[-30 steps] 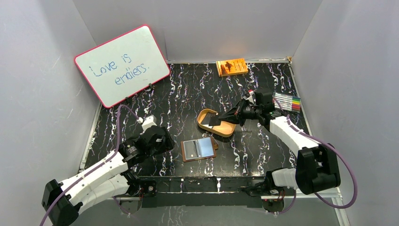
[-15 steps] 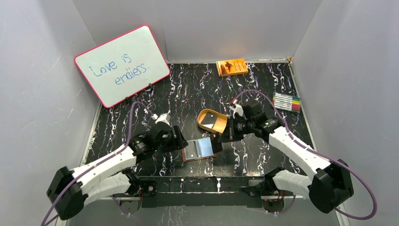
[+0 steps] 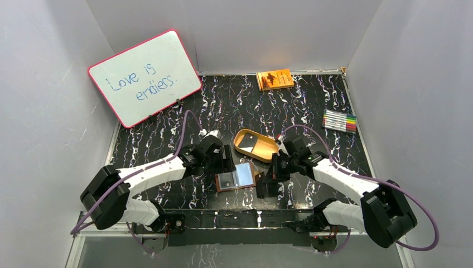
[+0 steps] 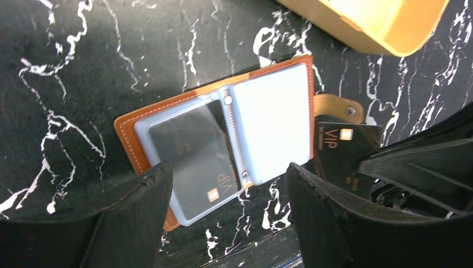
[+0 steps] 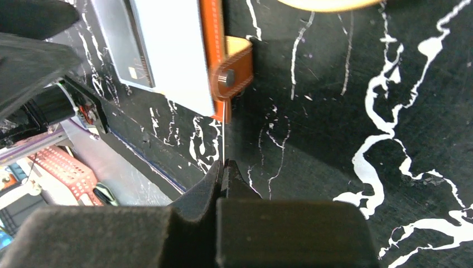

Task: Put the credit cards into the card holder
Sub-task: Turn over the card slot in the card holder.

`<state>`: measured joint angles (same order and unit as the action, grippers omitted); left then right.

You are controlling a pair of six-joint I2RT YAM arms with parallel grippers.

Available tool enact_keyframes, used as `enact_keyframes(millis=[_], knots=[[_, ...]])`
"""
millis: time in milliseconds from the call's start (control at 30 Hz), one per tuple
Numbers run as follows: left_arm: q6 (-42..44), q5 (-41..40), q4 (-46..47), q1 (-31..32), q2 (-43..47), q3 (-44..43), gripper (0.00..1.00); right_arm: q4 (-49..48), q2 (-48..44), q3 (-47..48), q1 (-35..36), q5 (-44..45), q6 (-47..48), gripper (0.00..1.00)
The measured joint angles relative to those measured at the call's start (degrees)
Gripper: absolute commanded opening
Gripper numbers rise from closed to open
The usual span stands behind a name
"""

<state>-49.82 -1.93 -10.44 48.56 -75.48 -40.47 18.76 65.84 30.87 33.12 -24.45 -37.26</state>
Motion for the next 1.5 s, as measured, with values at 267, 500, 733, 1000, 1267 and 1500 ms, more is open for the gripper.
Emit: enact_keyframes(millis=[267,500,733,1000,1267,1500], knots=[[1.4,-0.6,-0.3,1.1,-2.8,-5.4,0.72,-4.1,1.2,-3.7,3.0,1.3,-4.8,0.0],[1.6,-0.6,-0.6,3.0,-6.3,-6.8,0.72,-7.3,2.6,-3.7,8.4,2.4,-7.6,0.0],[2.3,-0.8,-2.1,4.3,-10.3,-9.3,0.71,-2.2,-2.7,-3.4,9.7,7.7,-8.0,0.0],[3.8,-1.5,-2.5,6.2,-16.0,-12.7,0.7,6.4,-14.2,-2.4,9.7,12.9,-7.3,0.0],[5.2,-3.5,-3.6,7.6,-19.3,-14.4,0.66,10.0,-15.2,-1.7,9.7,13.2,-6.1,0.0],[5.5,-5.3,-4.6,7.9,-20.2,-15.2,0.6,10.2,-15.7,-0.2,9.7,13.5,-5.6,0.0]])
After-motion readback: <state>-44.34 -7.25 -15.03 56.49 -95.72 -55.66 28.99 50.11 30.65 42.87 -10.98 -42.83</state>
